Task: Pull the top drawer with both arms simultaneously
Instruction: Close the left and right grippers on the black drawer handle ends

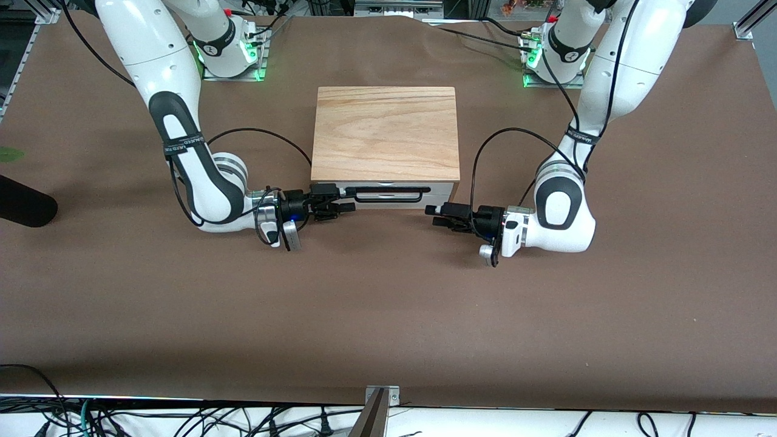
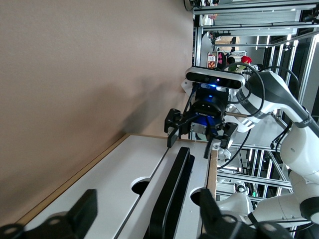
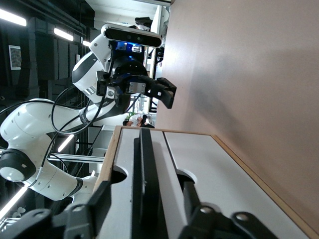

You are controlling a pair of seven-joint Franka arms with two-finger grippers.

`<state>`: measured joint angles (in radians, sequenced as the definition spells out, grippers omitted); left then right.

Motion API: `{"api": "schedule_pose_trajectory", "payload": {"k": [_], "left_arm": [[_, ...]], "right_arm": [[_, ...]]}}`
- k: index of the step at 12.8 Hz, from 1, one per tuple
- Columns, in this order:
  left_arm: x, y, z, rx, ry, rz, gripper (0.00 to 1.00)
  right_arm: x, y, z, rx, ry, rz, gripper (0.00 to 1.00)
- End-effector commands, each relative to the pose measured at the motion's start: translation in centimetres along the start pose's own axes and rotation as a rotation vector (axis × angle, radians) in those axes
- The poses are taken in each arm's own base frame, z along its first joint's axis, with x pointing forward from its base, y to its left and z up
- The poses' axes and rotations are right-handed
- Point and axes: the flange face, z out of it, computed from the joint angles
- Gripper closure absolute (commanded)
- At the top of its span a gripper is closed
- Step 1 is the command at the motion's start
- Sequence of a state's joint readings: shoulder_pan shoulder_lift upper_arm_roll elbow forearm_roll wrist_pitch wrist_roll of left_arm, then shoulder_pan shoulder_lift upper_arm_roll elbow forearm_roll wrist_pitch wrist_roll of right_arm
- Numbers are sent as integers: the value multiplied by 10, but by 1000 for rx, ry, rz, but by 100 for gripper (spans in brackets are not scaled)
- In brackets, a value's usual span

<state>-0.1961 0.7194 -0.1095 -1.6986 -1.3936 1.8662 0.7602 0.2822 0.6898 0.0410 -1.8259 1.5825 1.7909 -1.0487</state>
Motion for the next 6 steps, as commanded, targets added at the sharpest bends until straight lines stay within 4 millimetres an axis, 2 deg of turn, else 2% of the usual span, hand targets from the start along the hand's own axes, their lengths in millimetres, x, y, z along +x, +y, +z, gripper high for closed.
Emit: {"api": "schedule_pose_trajectory", "payload": {"k": [1, 3, 4, 6], "left_arm": [[-9, 7, 12, -14, 18, 33, 25], [-10, 15, 30, -5, 24, 41, 40], [-13, 18, 40, -4, 20, 44, 44], [-20, 15, 53, 11, 18, 33, 44]], "right_arm": [[-13, 3, 9, 22, 32, 17, 45], [-15, 1, 18, 41, 52, 29, 47], [-15, 1, 18, 42, 53, 30, 53], [-15, 2, 17, 42, 54, 30, 59]]}}
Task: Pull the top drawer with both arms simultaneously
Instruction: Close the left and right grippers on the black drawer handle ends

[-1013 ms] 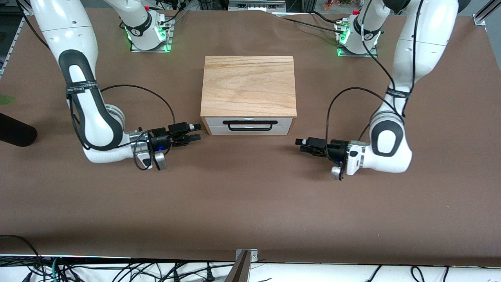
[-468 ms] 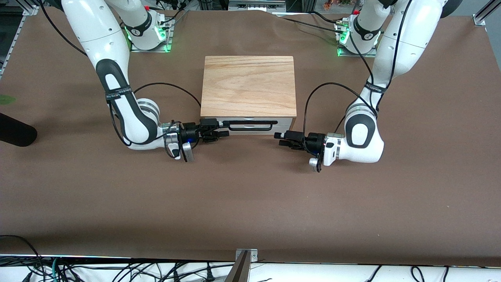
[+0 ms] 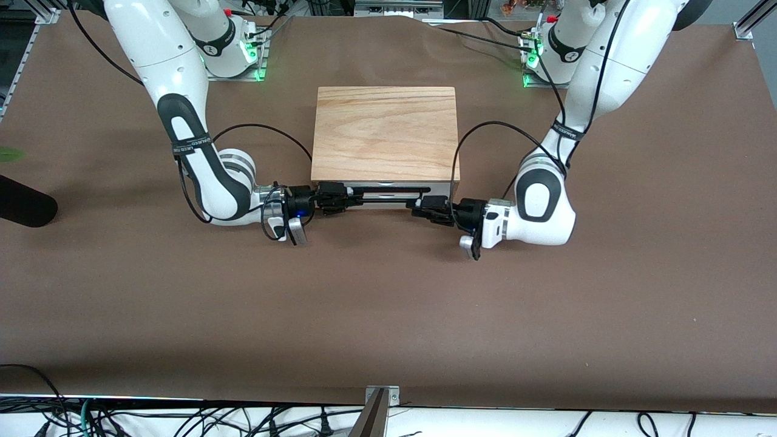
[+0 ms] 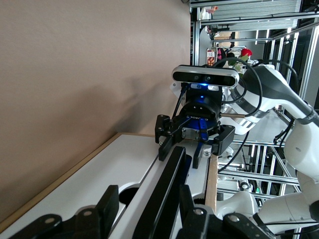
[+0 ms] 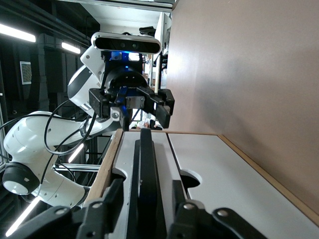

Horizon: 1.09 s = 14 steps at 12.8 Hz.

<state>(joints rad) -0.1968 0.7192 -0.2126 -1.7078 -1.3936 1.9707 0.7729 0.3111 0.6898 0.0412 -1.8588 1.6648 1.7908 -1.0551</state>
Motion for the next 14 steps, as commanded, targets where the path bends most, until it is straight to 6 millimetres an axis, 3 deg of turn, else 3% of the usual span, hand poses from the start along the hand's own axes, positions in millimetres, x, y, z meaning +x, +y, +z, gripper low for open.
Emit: {"api": "schedule_pose_trajectory", "payload": {"k": [1, 3, 6, 10, 11, 12, 14], "left_arm": [[-13, 1, 9, 5, 24, 6, 45], [-13, 1, 8, 6, 24, 31, 51], [-12, 0, 1, -4, 26, 34, 50], [-12, 6, -15, -56, -2, 43, 48], [-14, 3, -14, -55, -7, 61, 51], [-16, 0, -13, -56, -7, 101, 61], [-19, -6, -12, -56, -9, 119, 63]], "right_arm": [[-3, -2, 0, 5, 19, -12, 70], [-2, -3, 0, 5, 19, -15, 88], [-1, -4, -2, 5, 22, -18, 99], [2, -7, -3, 5, 24, -27, 100], [2, -7, -3, 5, 24, -27, 100], [2, -7, -3, 4, 23, -27, 100], [2, -7, -3, 4, 23, -27, 100]]}}
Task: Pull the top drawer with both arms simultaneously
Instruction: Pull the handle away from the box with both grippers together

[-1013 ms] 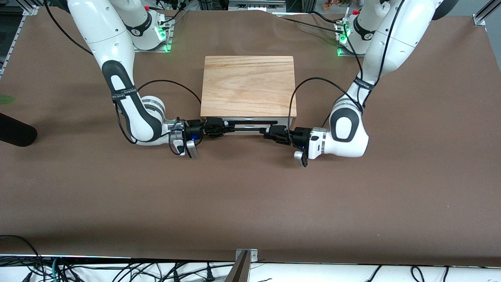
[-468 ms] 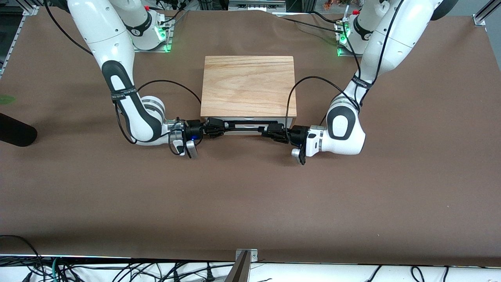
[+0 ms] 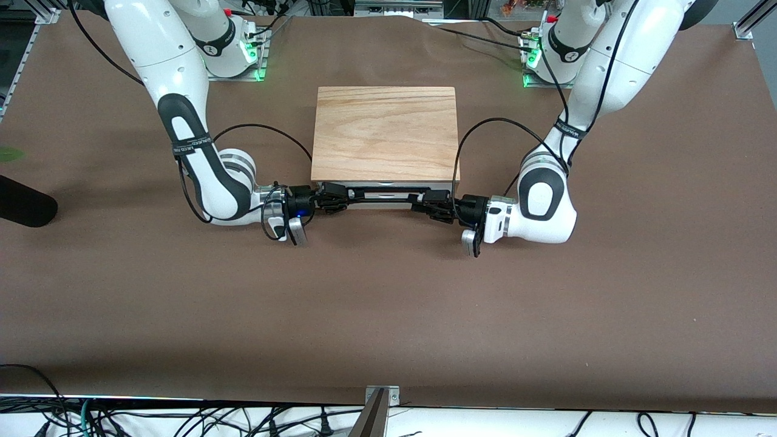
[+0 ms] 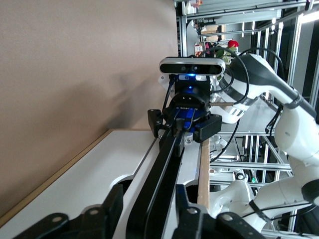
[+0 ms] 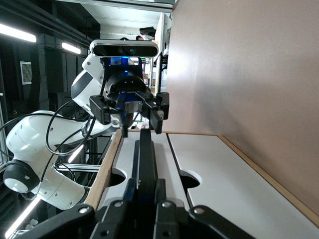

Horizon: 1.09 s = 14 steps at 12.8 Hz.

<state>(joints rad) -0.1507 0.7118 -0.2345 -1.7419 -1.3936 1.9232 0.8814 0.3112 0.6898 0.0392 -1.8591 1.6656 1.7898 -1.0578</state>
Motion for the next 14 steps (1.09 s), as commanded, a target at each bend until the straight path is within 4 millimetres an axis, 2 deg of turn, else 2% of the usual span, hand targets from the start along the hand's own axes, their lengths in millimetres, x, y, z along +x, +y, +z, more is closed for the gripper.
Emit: {"api": "schedule_pose_trajectory", "payload": {"k": [1, 3, 5, 8, 10, 14], "left_arm": [[-11, 1, -2, -10, 5, 44, 65], [-11, -1, -1, -11, 4, 41, 87], [-12, -3, 0, -9, 4, 40, 96], [-10, -2, -1, -7, 5, 42, 97], [-3, -4, -6, -2, 19, 43, 97], [36, -9, -26, 0, 73, 64, 97]], "right_arm": [[1, -7, -1, 5, 20, -25, 100], [2, -7, -1, 5, 21, -25, 100], [2, -7, -1, 5, 23, -24, 100], [2, -7, -1, 5, 23, -24, 100], [6, -8, -2, 4, 25, -24, 100], [37, 3, -2, -13, 48, -49, 100]]}}
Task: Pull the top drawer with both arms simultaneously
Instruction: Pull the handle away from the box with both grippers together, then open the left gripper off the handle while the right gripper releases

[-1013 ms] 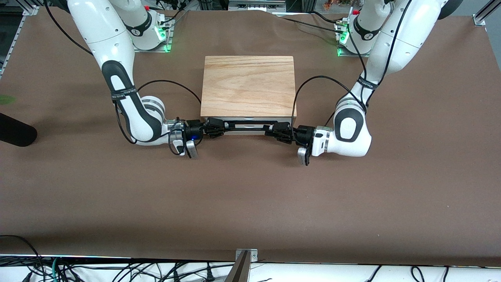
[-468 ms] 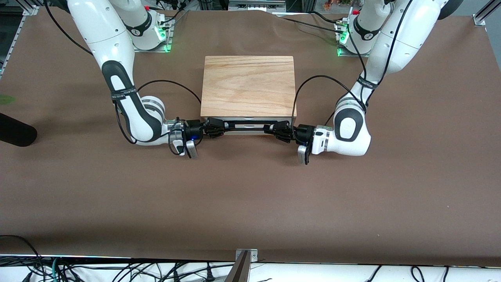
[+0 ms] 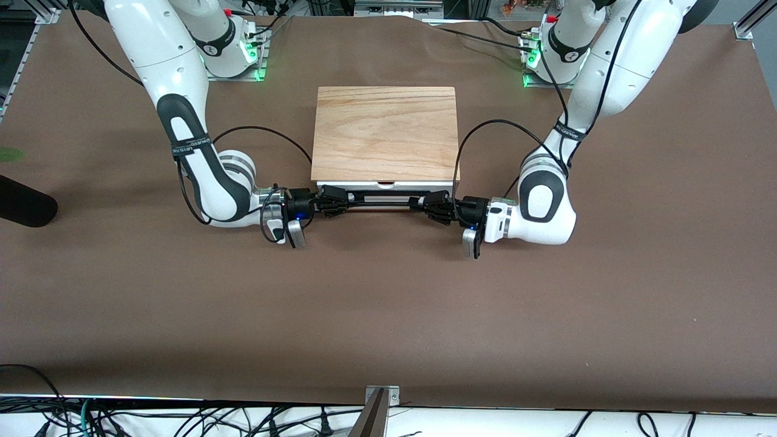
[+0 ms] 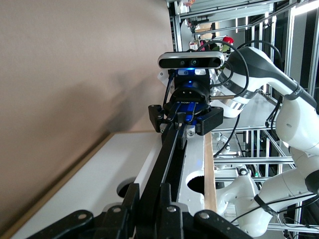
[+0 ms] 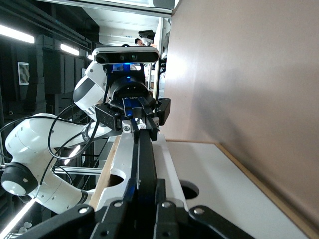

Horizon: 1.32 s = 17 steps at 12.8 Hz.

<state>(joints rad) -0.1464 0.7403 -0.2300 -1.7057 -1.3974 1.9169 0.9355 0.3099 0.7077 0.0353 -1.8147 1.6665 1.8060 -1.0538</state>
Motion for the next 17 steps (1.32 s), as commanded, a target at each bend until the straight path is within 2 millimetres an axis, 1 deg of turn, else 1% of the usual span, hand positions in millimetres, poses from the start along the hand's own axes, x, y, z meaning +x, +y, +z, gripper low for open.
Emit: {"api": "schedule_pose_trajectory", "payload": {"k": [1, 2, 3, 4, 6, 7, 10, 13, 15, 17], "left_arm": [[36, -5, -26, 8, 72, -3, 97], [46, -6, -32, 8, 85, -7, 97], [55, -13, -36, 8, 97, -15, 97], [66, -20, -44, 16, 115, -15, 97], [83, -30, -50, 15, 138, -23, 98], [91, -34, -57, 20, 151, -30, 98], [108, -42, -70, 38, 179, -47, 99], [120, -48, -81, 47, 201, -44, 100], [126, -50, -82, 48, 210, -42, 100], [127, -51, -81, 46, 212, -45, 100]], "right_arm": [[35, 8, -1, -8, 41, -21, 100], [46, 8, -2, -6, 46, -7, 100], [56, 9, -1, -6, 53, 8, 100], [67, 7, -3, -13, 65, 4, 100], [76, 6, -5, -27, 84, 18, 100], [83, 5, -7, -37, 100, 16, 100], [102, 7, -7, -34, 119, 27, 100], [107, 9, -12, -43, 138, 25, 100], [106, 11, -12, -45, 138, 26, 100], [106, 13, -12, -46, 137, 29, 100]]}}
